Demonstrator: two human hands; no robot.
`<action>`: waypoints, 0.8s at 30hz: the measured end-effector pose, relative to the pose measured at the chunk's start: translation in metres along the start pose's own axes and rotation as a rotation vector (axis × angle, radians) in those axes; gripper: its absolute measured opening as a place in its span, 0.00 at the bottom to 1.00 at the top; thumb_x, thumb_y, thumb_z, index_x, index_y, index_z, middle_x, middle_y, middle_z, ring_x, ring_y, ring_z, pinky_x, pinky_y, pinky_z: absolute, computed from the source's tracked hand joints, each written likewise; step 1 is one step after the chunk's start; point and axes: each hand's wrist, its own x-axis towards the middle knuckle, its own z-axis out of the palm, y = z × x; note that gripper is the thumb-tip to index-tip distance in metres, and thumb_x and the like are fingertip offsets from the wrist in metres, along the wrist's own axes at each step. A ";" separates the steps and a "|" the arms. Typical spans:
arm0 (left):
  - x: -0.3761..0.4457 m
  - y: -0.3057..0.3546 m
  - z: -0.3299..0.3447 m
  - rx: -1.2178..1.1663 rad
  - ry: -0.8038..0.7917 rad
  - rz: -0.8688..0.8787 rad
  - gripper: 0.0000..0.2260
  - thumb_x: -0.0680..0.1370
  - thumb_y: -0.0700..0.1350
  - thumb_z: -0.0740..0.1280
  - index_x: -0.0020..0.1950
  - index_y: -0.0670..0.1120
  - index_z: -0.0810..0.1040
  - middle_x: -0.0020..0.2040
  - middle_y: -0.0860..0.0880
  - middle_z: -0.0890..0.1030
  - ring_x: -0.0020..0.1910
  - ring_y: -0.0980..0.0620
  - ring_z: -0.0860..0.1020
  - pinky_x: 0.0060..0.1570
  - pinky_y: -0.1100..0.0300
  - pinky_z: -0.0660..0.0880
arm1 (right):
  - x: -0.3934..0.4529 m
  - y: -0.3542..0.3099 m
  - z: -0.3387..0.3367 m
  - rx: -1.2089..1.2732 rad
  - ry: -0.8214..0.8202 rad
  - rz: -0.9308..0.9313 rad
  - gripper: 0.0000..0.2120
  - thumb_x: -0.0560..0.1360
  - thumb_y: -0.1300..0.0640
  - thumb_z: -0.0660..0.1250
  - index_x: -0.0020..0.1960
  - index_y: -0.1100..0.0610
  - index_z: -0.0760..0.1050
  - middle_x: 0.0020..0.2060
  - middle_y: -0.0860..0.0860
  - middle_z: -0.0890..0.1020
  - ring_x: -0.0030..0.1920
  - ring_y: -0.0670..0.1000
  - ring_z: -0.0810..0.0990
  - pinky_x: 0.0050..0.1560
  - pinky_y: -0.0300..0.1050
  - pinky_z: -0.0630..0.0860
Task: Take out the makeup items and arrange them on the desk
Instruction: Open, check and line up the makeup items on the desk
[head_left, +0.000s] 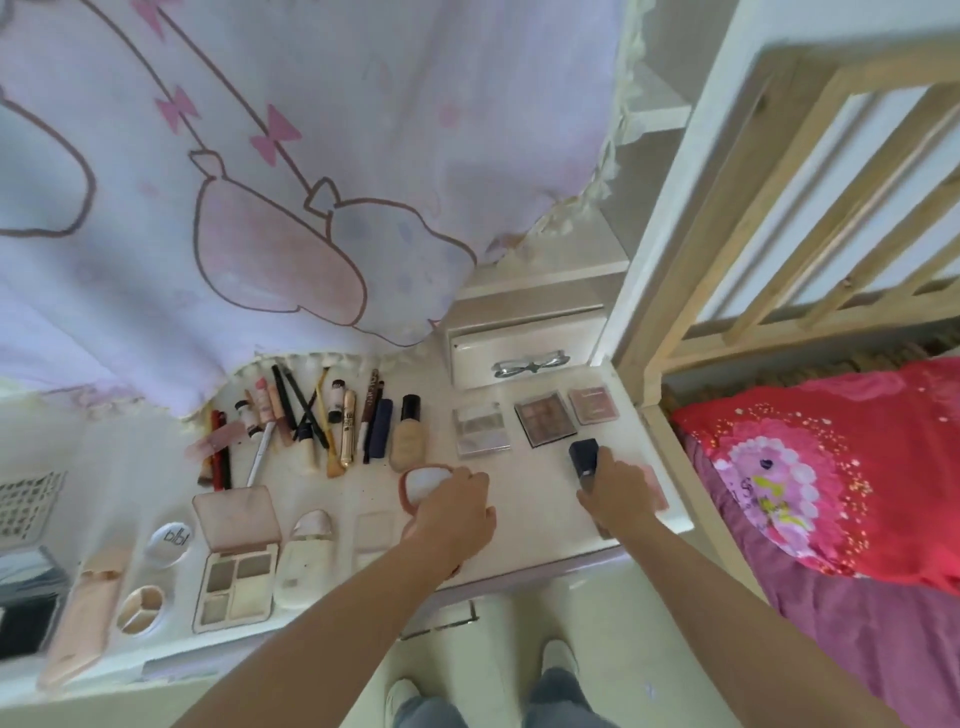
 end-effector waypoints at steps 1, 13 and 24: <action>0.002 0.005 0.002 -0.005 -0.004 -0.023 0.18 0.80 0.47 0.55 0.69 0.42 0.63 0.67 0.44 0.68 0.65 0.46 0.69 0.62 0.53 0.70 | 0.005 0.001 0.000 0.034 -0.004 -0.008 0.23 0.74 0.53 0.62 0.64 0.60 0.60 0.53 0.58 0.77 0.54 0.58 0.76 0.50 0.48 0.74; -0.004 0.025 -0.060 -0.370 0.213 -0.144 0.34 0.72 0.54 0.70 0.73 0.47 0.60 0.68 0.48 0.68 0.66 0.51 0.69 0.65 0.57 0.68 | 0.005 -0.035 -0.120 0.888 -0.102 -0.480 0.24 0.67 0.64 0.73 0.59 0.56 0.67 0.47 0.52 0.75 0.45 0.54 0.76 0.40 0.46 0.78; -0.050 0.047 -0.184 -0.012 0.836 -0.199 0.11 0.73 0.40 0.62 0.55 0.45 0.73 0.51 0.47 0.77 0.51 0.48 0.75 0.46 0.58 0.71 | -0.029 -0.073 -0.266 0.667 -0.041 -1.006 0.13 0.68 0.63 0.71 0.51 0.61 0.72 0.39 0.53 0.76 0.35 0.49 0.77 0.30 0.32 0.72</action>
